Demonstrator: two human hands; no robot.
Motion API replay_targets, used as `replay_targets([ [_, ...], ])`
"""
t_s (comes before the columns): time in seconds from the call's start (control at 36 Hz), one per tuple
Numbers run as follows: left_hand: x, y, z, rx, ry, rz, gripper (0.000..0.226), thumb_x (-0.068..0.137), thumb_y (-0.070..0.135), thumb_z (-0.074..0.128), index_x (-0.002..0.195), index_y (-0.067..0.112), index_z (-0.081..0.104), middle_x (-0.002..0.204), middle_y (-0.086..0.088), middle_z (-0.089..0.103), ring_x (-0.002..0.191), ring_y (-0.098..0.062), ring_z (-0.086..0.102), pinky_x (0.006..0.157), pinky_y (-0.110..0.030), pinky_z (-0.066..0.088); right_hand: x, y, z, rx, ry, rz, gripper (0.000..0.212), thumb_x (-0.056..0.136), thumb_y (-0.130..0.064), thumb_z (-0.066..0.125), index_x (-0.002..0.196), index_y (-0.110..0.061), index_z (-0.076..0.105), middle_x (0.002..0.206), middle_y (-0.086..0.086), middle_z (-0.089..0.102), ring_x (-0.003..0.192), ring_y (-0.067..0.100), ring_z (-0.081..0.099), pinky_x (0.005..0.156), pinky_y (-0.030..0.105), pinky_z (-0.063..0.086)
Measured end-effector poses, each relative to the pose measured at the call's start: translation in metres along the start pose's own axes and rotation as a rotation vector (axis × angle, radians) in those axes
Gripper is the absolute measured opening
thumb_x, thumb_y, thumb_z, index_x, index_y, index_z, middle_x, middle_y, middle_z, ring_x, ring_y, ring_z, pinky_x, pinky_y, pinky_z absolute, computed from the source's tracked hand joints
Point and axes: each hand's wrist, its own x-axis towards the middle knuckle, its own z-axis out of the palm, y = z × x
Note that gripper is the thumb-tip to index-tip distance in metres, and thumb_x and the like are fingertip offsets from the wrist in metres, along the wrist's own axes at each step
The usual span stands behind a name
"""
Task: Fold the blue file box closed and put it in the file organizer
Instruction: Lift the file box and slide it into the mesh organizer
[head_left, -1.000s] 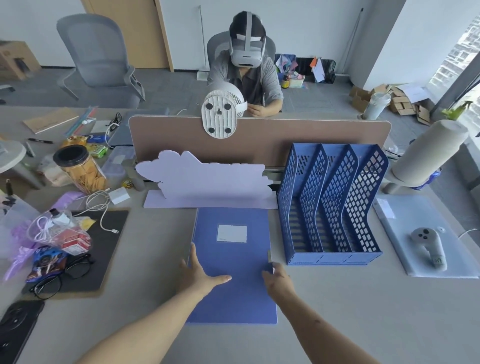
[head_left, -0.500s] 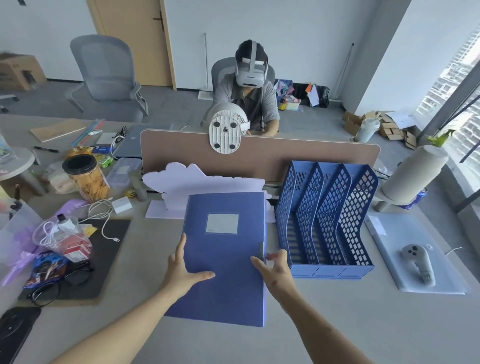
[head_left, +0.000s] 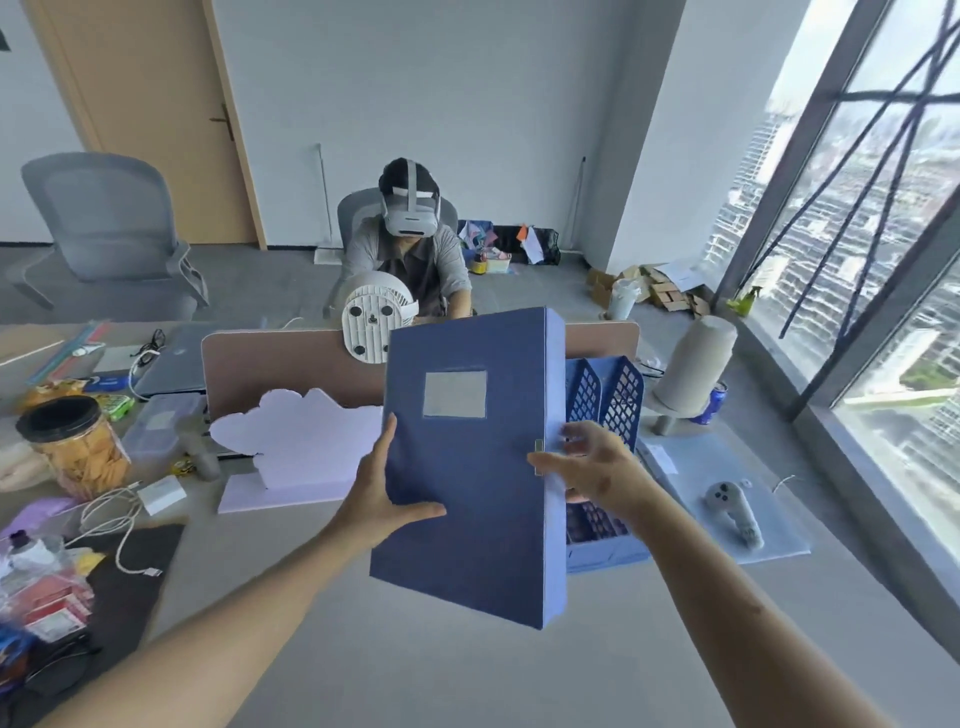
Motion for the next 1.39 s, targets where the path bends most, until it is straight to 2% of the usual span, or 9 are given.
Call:
replay_targets([
  [0.14,0.011,0.021,0.033,-0.076,-0.160,-0.021,0.139,0.048,0.056,0.091,0.152,0.044,-0.001,0.155,0.018,0.018,0.145,-0.013,0.023,0.108,-0.038,0.043,-0.016,-0.001,-0.027,0.060,0.187,0.028,0.057,0.062,-0.038,0.082,0.107,-0.019,0.054,0.098,-0.001,0.058,0.075,0.017,0.056,0.058,0.033,0.049],
  [0.19,0.016,0.030,0.047,-0.100,-0.252,-0.073,0.128,0.064,0.036,0.090,0.151,0.044,-0.003,0.151,0.012,0.026,0.137,-0.014,0.036,0.090,-0.023,0.052,-0.020,0.000,-0.035,0.028,0.277,0.023,0.058,0.054,-0.046,0.079,0.101,-0.020,0.054,0.090,-0.003,0.058,0.070,0.017,0.054,0.061,0.033,0.044],
  [0.28,0.022,0.046,0.064,-0.113,-0.350,-0.157,0.114,0.072,0.039,0.084,0.150,0.048,0.000,0.149,0.003,0.035,0.131,-0.020,0.047,0.082,-0.026,0.055,-0.028,-0.001,-0.050,-0.019,0.369,0.016,0.054,0.059,-0.043,0.079,0.099,-0.017,0.054,0.082,-0.005,0.055,0.075,0.019,0.055,0.067,0.036,0.045],
  [0.42,0.029,0.081,0.083,-0.118,-0.386,-0.161,0.090,0.083,0.041,0.072,0.152,0.039,0.015,0.148,0.022,0.036,0.115,-0.006,0.054,0.069,-0.020,0.051,-0.042,-0.003,-0.064,-0.124,0.419,0.022,0.056,0.062,-0.044,0.076,0.102,-0.019,0.045,0.086,-0.009,0.054,0.091,0.025,0.059,0.078,0.040,0.049],
  [0.61,0.045,0.110,0.104,-0.017,-0.441,-0.057,0.125,0.069,0.032,0.087,0.155,0.034,-0.003,0.162,0.011,0.013,0.149,-0.016,0.017,0.110,-0.031,0.033,-0.055,0.005,-0.053,-0.251,0.528,-0.061,0.052,0.067,-0.043,0.071,0.098,-0.021,0.035,0.092,-0.002,0.057,0.084,0.031,0.059,0.073,0.043,0.051],
  [0.78,0.062,0.123,0.112,-0.006,-0.456,-0.039,0.135,0.068,0.018,0.088,0.153,0.030,-0.017,0.163,0.008,0.009,0.145,-0.016,0.026,0.107,-0.032,0.041,-0.048,0.014,-0.035,-0.259,0.554,-0.134,0.050,0.071,-0.037,0.070,0.097,-0.016,0.033,0.099,0.000,0.054,0.081,0.032,0.056,0.061,0.038,0.041],
  [0.97,0.089,0.129,0.095,-0.071,-0.394,-0.005,0.128,0.072,0.017,0.086,0.153,0.037,-0.012,0.147,0.008,0.034,0.121,-0.012,0.049,0.067,-0.013,0.054,-0.028,0.022,-0.021,-0.250,0.577,-0.195,0.048,0.073,-0.038,0.069,0.097,-0.021,0.032,0.097,-0.001,0.054,0.080,0.030,0.054,0.064,0.040,0.046],
  [1.11,0.111,0.121,0.082,-0.279,-0.306,-0.070,0.120,0.049,0.054,0.089,0.147,0.054,0.019,0.153,0.007,0.039,0.122,-0.022,0.058,0.086,-0.047,0.059,-0.010,0.031,-0.009,-0.168,0.566,-0.242,0.052,0.074,-0.037,0.072,0.109,-0.024,0.035,0.108,-0.011,0.050,0.088,0.020,0.051,0.063,0.035,0.040],
  [1.39,0.136,0.108,0.086,-0.455,-0.280,-0.048,0.092,0.082,0.019,0.076,0.148,0.052,0.020,0.155,0.019,0.027,0.124,-0.011,0.054,0.100,-0.042,0.049,0.032,0.059,0.015,-0.026,0.555,-0.246,0.058,0.075,-0.034,0.075,0.118,-0.024,0.036,0.110,-0.015,0.045,0.091,0.012,0.048,0.072,0.028,0.037],
])
